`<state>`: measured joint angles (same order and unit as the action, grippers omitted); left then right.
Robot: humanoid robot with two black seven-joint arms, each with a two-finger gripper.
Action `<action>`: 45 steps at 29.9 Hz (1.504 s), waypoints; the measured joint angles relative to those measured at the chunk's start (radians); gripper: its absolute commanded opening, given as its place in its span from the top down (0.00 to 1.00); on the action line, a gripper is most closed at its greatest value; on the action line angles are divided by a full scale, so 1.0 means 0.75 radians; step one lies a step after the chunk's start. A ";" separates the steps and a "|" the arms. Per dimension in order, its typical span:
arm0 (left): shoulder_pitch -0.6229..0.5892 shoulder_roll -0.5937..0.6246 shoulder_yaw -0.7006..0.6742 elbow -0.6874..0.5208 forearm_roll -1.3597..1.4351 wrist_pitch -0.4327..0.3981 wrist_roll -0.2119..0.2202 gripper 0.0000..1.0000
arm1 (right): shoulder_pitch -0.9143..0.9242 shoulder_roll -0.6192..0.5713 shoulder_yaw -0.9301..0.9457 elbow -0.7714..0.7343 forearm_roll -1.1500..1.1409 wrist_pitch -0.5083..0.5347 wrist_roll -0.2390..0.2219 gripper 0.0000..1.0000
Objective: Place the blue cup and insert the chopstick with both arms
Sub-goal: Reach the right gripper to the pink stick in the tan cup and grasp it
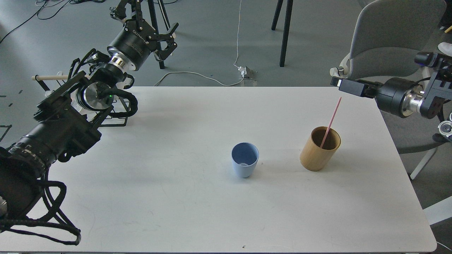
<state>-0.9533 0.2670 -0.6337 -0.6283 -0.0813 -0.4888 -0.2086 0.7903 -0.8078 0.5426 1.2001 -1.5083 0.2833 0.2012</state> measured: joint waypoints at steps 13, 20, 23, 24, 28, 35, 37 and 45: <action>0.016 -0.001 0.000 -0.017 0.000 0.000 -0.005 0.01 | -0.003 0.111 -0.139 -0.065 -0.027 -0.046 -0.049 0.43; 0.020 0.014 0.000 -0.017 0.000 0.000 -0.006 0.01 | -0.002 0.122 -0.188 -0.089 -0.073 -0.046 -0.050 0.49; 0.021 0.016 0.002 -0.017 0.000 0.000 -0.006 0.01 | 0.001 0.122 -0.197 -0.088 -0.075 -0.046 -0.050 0.50; 0.021 0.016 0.002 -0.017 0.000 0.000 -0.005 0.01 | 0.002 0.122 -0.197 -0.087 -0.075 -0.046 -0.050 0.50; 0.021 0.016 0.002 -0.017 0.000 0.000 -0.004 0.01 | 0.000 0.116 -0.198 -0.082 -0.079 -0.046 -0.050 0.55; 0.033 0.027 0.002 -0.017 0.001 0.000 -0.004 0.01 | -0.010 0.099 -0.198 -0.075 -0.110 -0.046 -0.050 0.65; 0.036 0.029 0.002 -0.017 0.002 0.000 -0.004 0.01 | -0.010 0.095 -0.198 -0.068 -0.111 -0.046 -0.050 0.65; 0.038 0.034 0.001 -0.017 0.002 0.000 -0.006 0.01 | -0.005 0.091 -0.198 -0.045 -0.114 -0.046 -0.047 0.75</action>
<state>-0.9251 0.2927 -0.6333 -0.6412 -0.0799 -0.4887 -0.2131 0.7864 -0.7395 0.3941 1.1665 -1.5940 0.2487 0.1656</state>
